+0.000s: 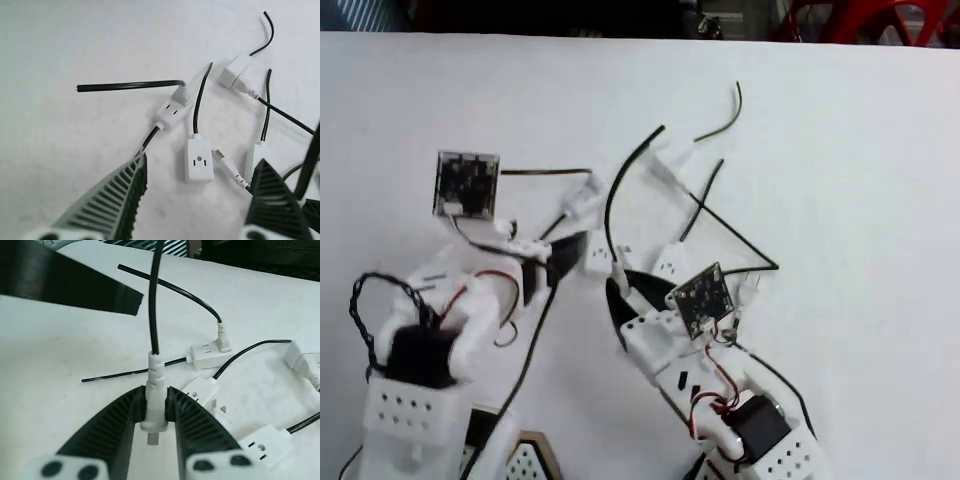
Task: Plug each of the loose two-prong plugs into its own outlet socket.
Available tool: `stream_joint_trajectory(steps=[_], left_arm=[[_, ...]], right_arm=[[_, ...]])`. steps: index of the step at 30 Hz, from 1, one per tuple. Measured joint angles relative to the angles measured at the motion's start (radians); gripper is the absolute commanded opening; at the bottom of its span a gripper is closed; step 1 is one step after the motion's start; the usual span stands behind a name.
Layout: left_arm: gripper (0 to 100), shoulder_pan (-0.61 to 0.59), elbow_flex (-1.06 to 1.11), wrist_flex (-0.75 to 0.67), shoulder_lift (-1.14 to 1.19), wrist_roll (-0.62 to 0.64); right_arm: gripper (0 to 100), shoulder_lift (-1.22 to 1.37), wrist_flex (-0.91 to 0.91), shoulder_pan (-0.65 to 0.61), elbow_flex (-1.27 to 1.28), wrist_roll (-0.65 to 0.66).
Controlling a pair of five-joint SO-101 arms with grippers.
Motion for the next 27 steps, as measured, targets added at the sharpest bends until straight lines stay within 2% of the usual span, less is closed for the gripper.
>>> stream_joint_trajectory(steps=[6,11,15,20,27], left_arm=[[33,0.005,0.247,-0.146,-0.285,-0.084],[33,0.005,0.299,-0.176,-0.331,-0.092],[33,0.014,0.308,-0.172,-0.331,-0.137],[32,0.130,0.308,-0.112,-0.365,-0.230],[33,0.195,0.308,-0.026,-0.506,-0.250]], right_arm=[[1.7,0.000,0.012,-0.035,0.000,0.000],[1.7,0.000,0.012,-0.041,0.000,0.000],[1.7,0.000,0.012,-0.051,0.000,0.000],[1.7,0.000,0.015,-0.046,0.000,0.000],[1.7,-0.002,0.015,-0.046,0.000,0.000]])
